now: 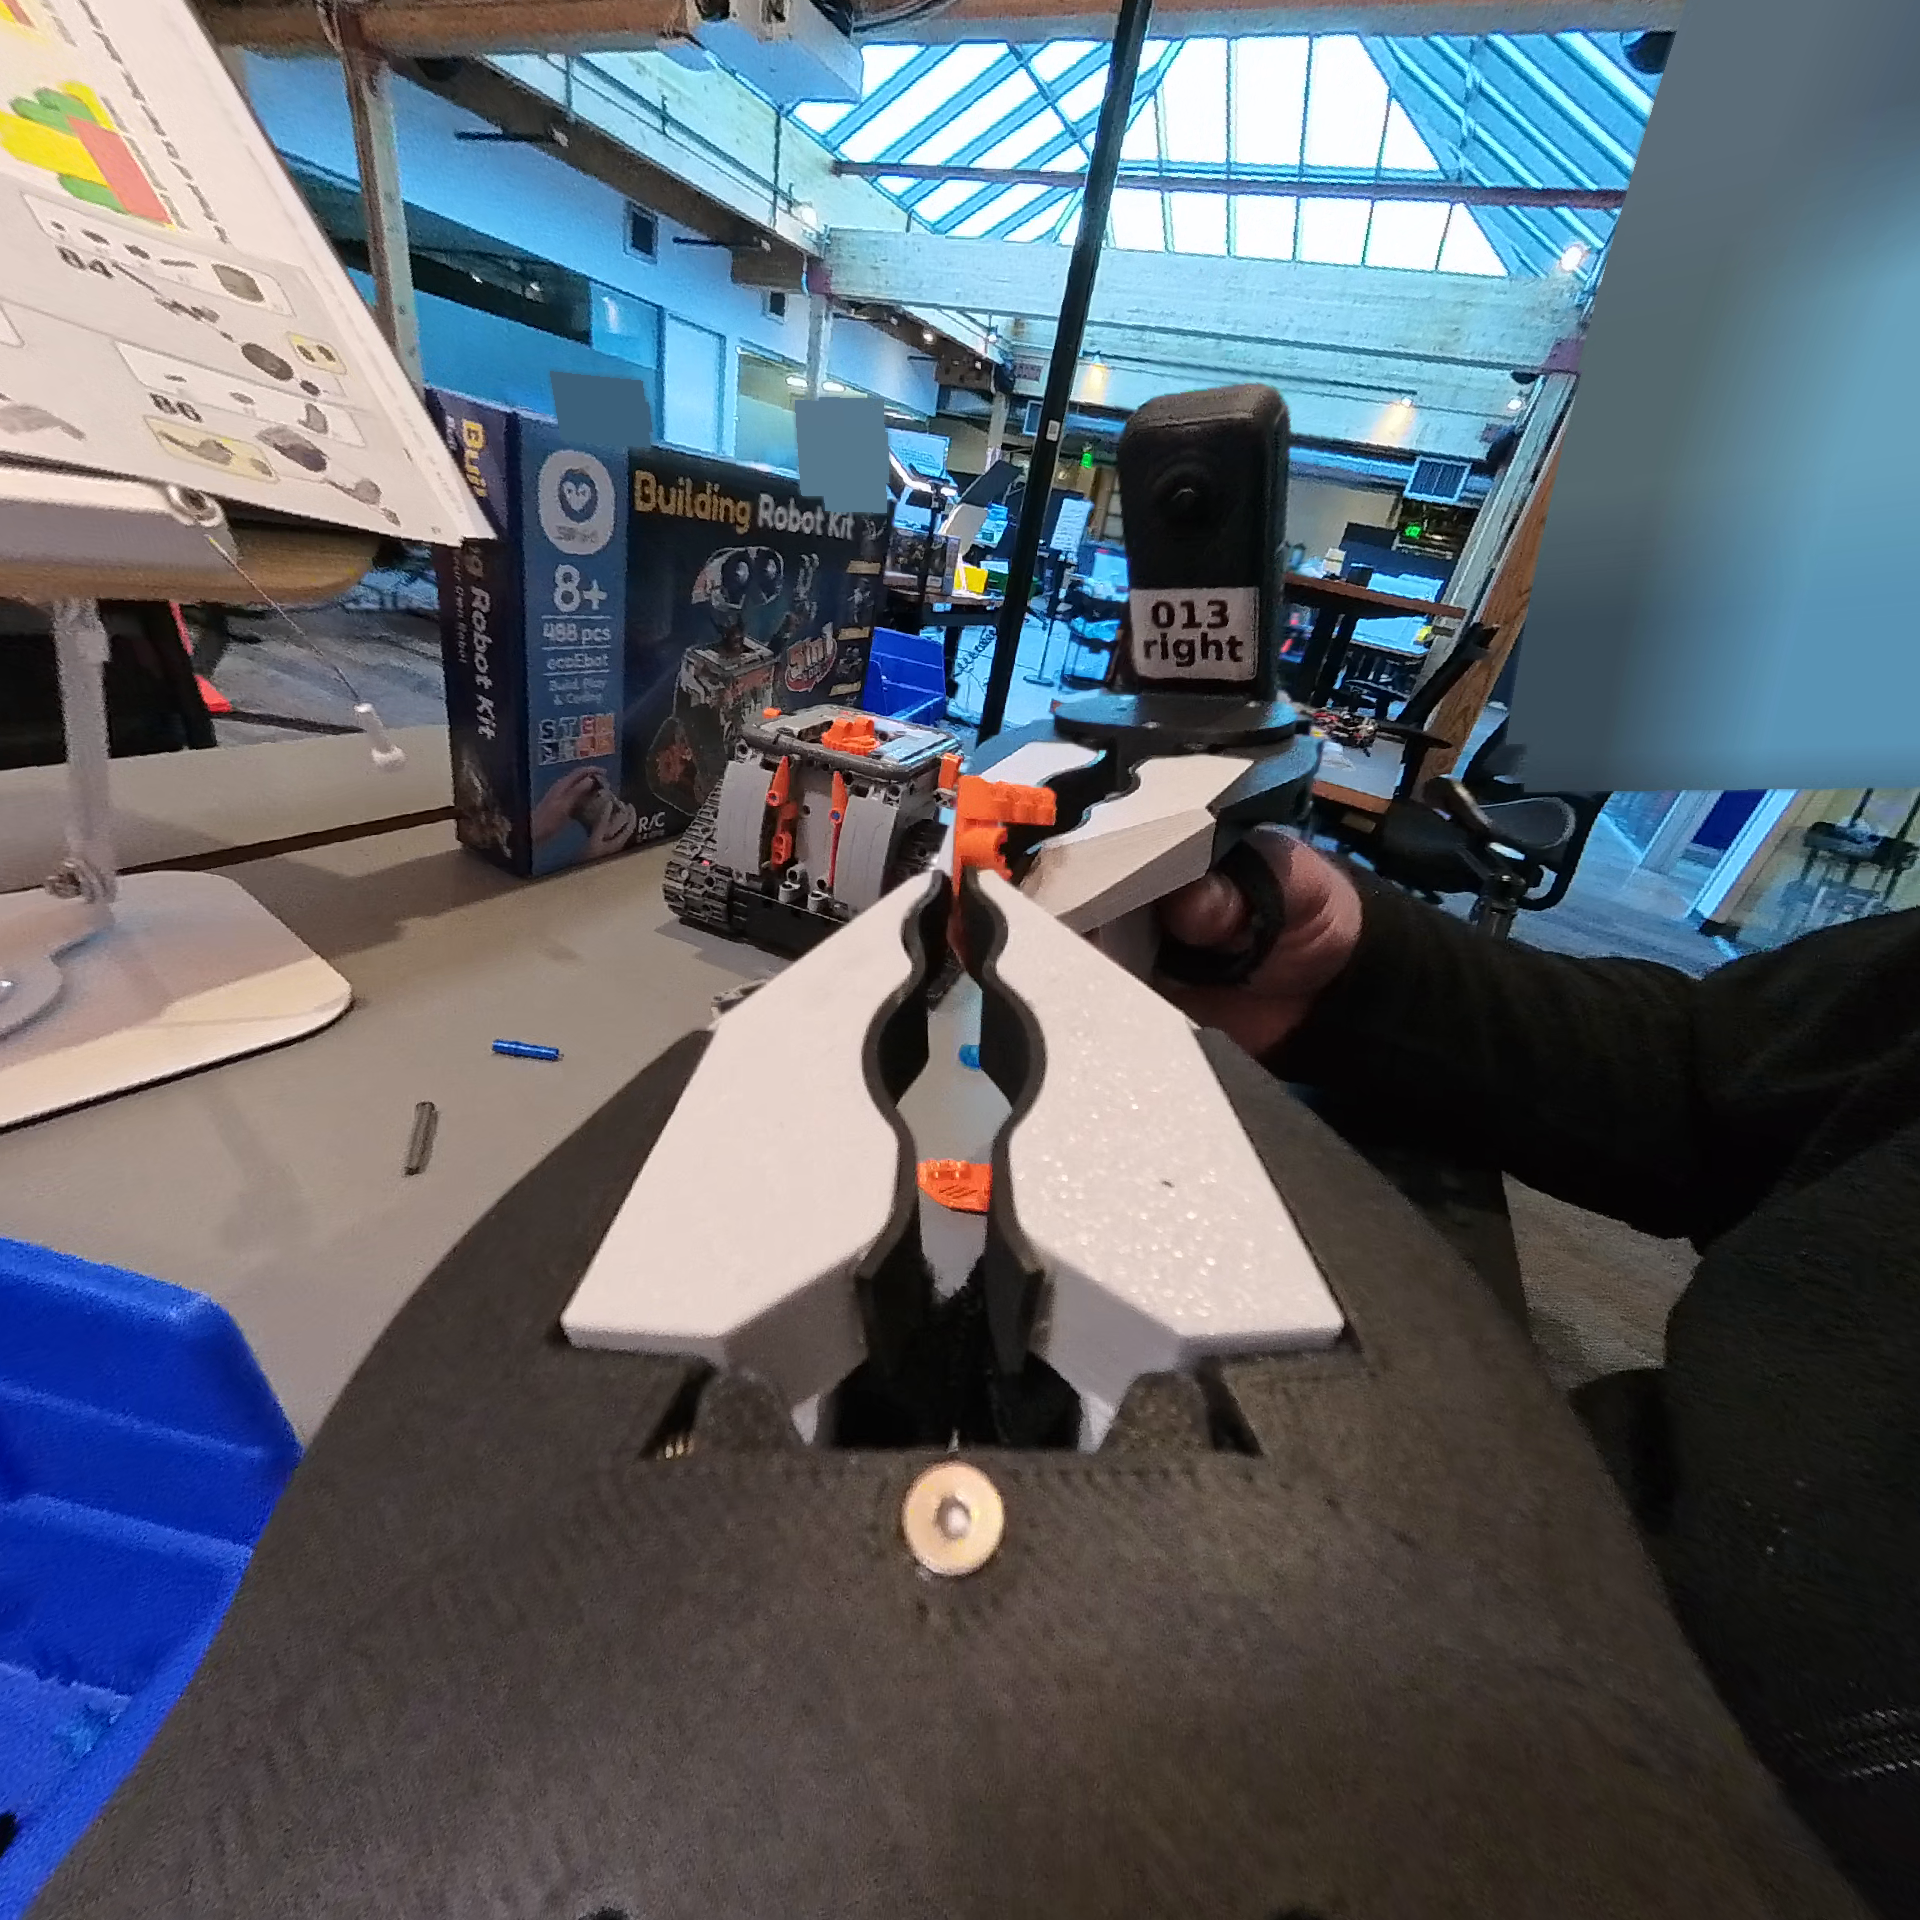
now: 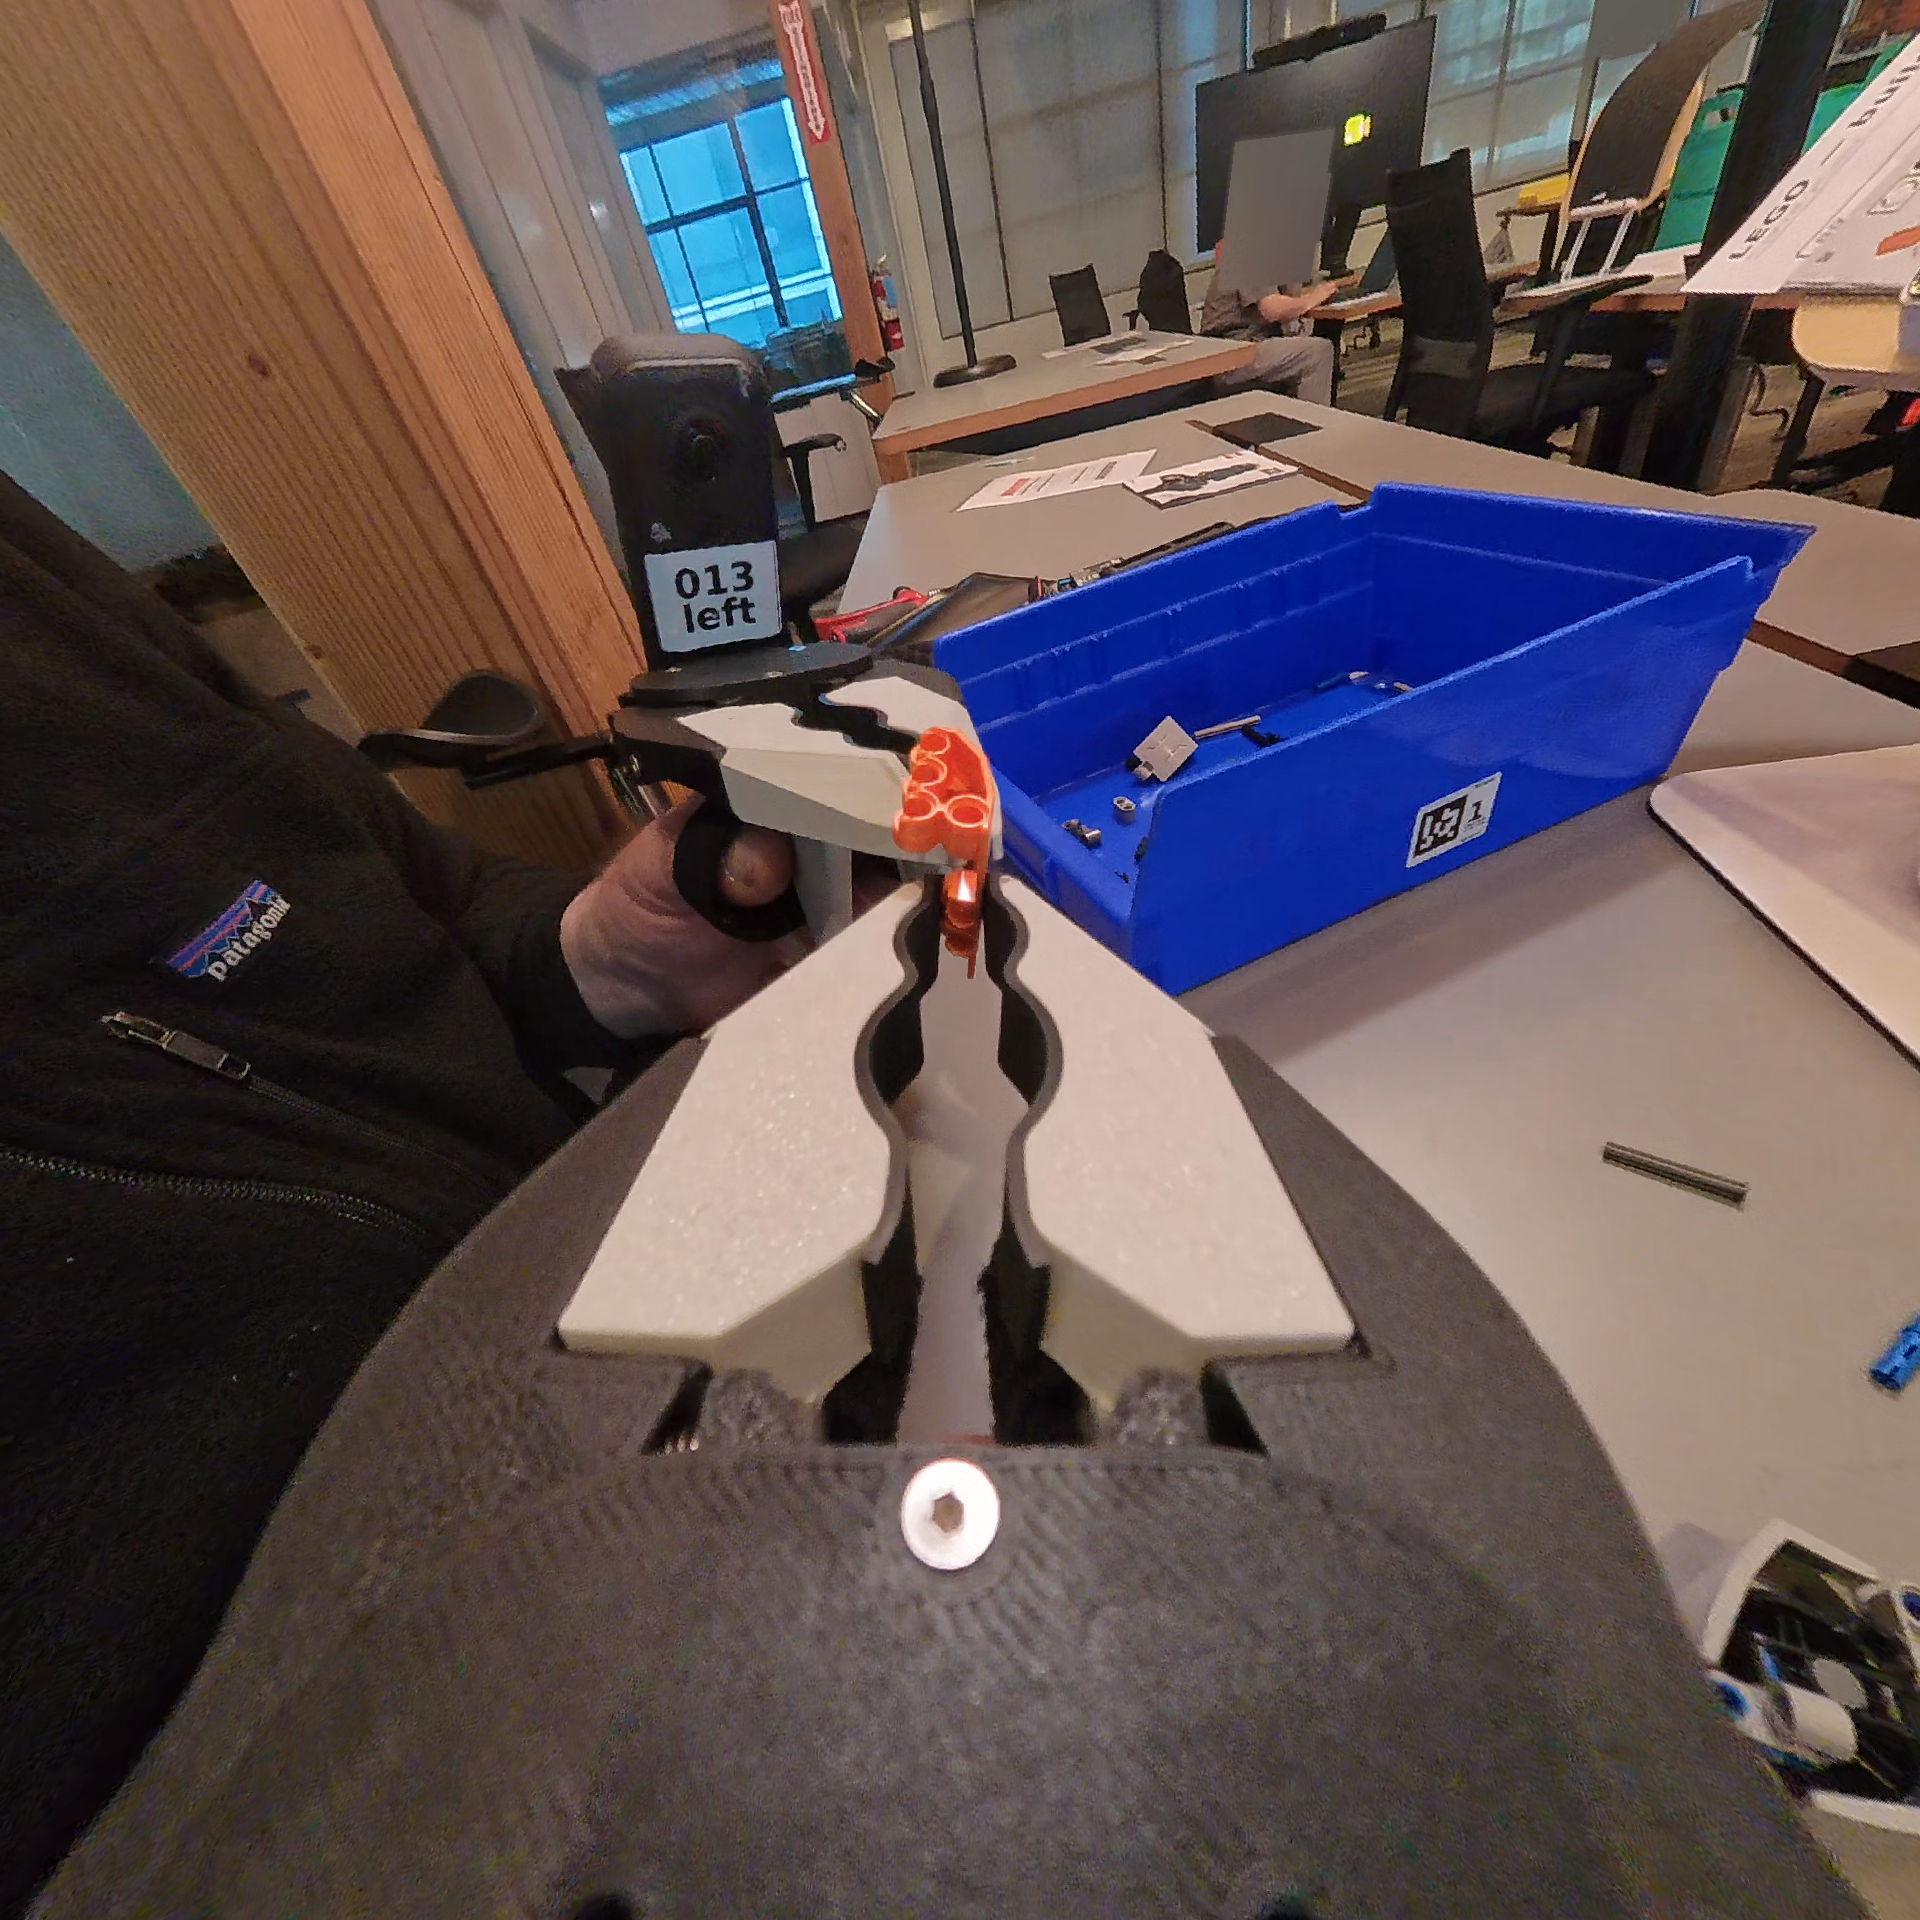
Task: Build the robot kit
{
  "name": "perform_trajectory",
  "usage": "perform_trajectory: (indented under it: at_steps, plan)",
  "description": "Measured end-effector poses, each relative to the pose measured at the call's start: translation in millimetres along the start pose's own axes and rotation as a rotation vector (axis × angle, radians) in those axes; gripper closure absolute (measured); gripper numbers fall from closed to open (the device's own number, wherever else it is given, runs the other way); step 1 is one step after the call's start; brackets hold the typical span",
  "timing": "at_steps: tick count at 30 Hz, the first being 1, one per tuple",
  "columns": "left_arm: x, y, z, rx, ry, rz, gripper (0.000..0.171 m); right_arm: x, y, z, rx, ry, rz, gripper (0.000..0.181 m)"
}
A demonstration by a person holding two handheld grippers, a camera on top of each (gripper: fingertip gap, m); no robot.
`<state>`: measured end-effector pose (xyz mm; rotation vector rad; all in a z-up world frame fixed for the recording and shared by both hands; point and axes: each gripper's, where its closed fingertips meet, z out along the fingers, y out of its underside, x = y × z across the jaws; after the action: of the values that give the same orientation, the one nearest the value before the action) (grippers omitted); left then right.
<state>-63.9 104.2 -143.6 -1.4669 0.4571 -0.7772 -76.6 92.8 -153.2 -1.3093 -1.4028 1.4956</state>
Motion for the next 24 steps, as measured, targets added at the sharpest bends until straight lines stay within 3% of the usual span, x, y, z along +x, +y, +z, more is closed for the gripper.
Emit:
perform_trajectory:
  at_steps: [7, 9, 15, 19, 24]
  plan:
    - [-1, 8, 1, -0.031, 0.028, -0.052, 0.17, 6, 6, -6, -0.072, 0.056, -0.07, 0.177]
    - [-3, 8, 1, -0.036, 0.015, -0.04, 0.163, 8, 7, -9, -0.085, 0.069, -0.082, 0.177]
    - [-10, 5, -2, -0.057, -0.063, 0.089, 0.151, 13, 12, -13, -0.134, 0.095, -0.105, 0.177]
    - [-5, 4, -1, -0.08, -0.055, 0.173, 0.144, 14, 30, -10, -0.241, 0.098, -0.133, 0.177]
    - [4, 19, 6, -0.162, -0.021, 0.243, 0.151, 9, 42, -5, -0.307, 0.075, -0.164, 0.177]
